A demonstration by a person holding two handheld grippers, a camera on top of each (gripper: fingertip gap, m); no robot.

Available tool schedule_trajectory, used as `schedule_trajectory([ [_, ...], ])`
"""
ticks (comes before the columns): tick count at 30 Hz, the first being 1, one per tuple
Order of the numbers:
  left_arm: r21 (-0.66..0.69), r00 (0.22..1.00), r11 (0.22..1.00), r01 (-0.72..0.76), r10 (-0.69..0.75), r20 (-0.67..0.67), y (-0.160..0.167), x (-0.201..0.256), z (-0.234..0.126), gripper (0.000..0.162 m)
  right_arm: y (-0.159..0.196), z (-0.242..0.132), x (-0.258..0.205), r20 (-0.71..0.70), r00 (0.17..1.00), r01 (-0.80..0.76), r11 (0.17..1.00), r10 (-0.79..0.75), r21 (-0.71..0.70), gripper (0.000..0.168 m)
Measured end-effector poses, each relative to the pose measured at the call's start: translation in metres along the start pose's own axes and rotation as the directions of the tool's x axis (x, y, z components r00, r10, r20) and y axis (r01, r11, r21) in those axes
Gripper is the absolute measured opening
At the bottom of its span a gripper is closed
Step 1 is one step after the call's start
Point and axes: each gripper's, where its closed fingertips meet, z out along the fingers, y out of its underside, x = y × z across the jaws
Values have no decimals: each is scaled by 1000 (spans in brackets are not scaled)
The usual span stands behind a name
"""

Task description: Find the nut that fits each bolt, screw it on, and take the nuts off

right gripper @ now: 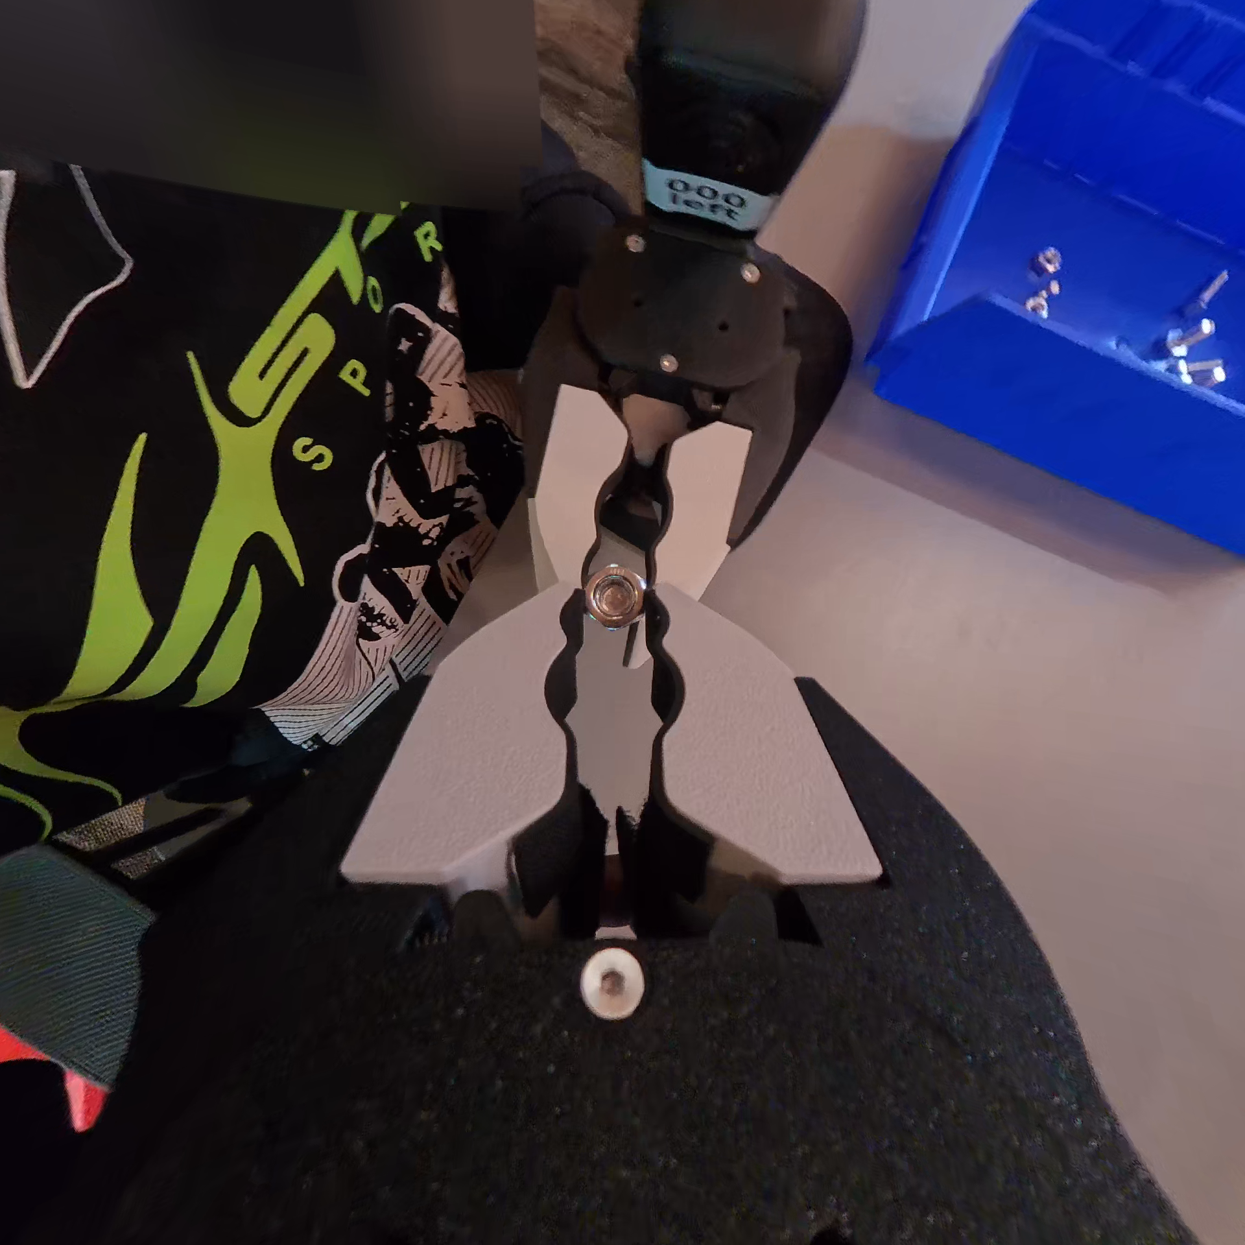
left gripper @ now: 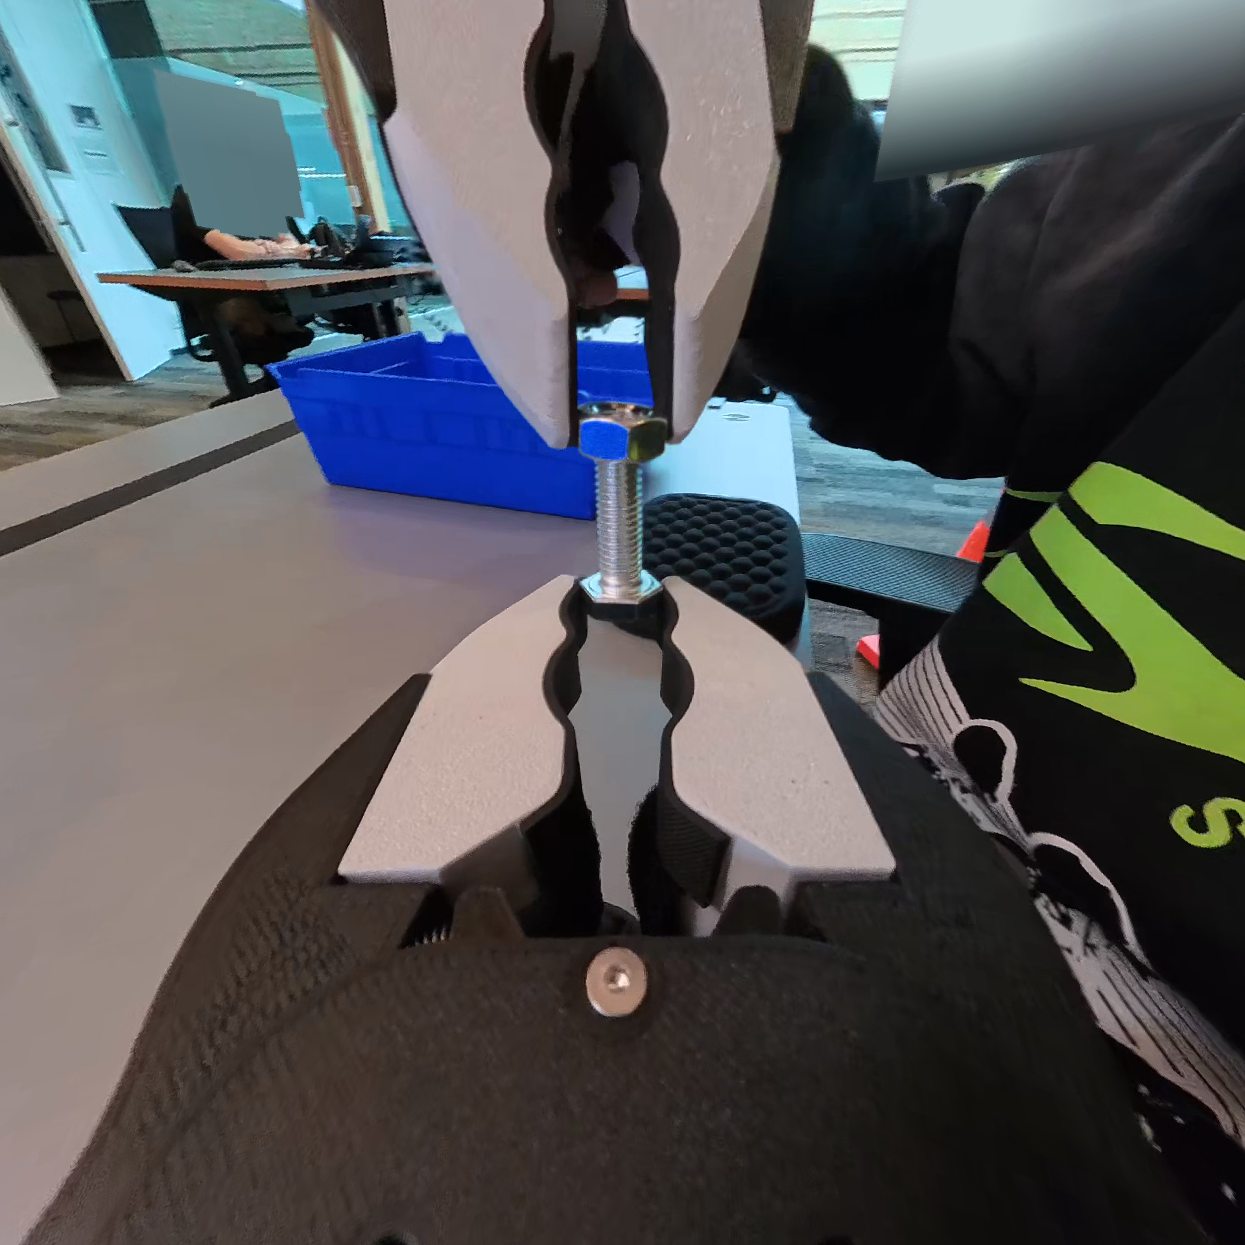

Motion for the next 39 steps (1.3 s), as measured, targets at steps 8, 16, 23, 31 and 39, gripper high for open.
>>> schedule_trajectory([
  [8,-7,984,1000,12,-10,176,-1,-20,0,20,4,-4,16,-143,979,-154,988,148,-31,17],
  [16,-11,981,1000,11,-9,195,0,-22,1,20,5,-3,17,-164,970,-191,980,180,-53,18],
  [23,4,983,1000,18,-19,185,-2,-22,0,20,2,-4,17,-149,970,-197,980,193,-17,24],
  [31,36,981,999,30,-36,188,-5,-24,-3,20,-11,-5,24,-194,935,-228,922,297,313,71],
  [39,35,977,998,49,-56,207,-3,-28,-4,20,-16,-6,30,-210,820,-168,575,532,801,75],
])
